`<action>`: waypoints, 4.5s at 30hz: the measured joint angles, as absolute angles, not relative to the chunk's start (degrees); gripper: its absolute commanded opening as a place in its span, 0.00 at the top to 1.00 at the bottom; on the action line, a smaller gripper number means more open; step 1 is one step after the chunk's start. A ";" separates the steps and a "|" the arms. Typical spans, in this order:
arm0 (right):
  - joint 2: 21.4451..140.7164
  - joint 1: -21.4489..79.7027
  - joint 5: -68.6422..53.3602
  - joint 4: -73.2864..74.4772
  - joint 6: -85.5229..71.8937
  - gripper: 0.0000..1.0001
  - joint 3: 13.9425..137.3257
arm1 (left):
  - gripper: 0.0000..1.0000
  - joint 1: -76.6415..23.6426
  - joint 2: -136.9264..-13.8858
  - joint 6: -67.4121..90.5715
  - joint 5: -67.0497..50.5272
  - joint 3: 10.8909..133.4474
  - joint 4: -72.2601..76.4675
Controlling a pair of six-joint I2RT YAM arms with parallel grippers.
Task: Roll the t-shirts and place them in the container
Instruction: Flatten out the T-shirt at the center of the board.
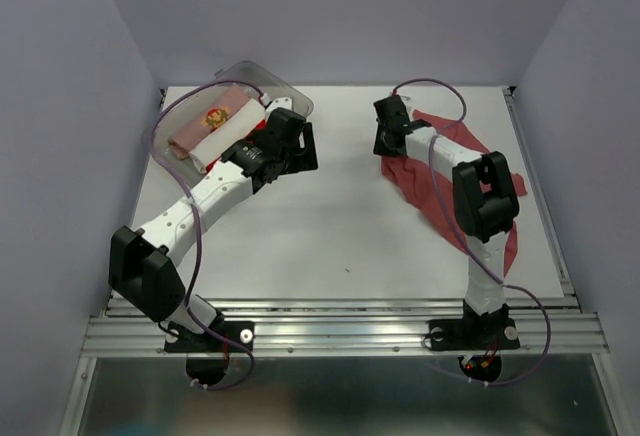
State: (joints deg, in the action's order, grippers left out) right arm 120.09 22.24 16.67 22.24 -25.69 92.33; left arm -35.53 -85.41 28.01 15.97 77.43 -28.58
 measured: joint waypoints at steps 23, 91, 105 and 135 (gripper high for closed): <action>80.49 26.61 -0.64 15.42 -25.21 0.99 98.13 | 0.10 -25.30 -78.39 26.92 18.11 77.87 -28.45; 72.36 -9.91 2.24 20.12 -30.70 0.24 64.07 | 0.10 -19.00 -76.69 24.67 8.16 75.50 -24.69; 74.81 -3.79 -1.04 23.31 -33.67 0.20 59.00 | 0.16 -39.24 -90.45 30.57 1.74 72.99 -15.79; 101.80 15.07 7.86 17.41 -34.74 0.45 71.11 | 0.20 -40.36 -113.19 43.68 -14.68 72.79 6.42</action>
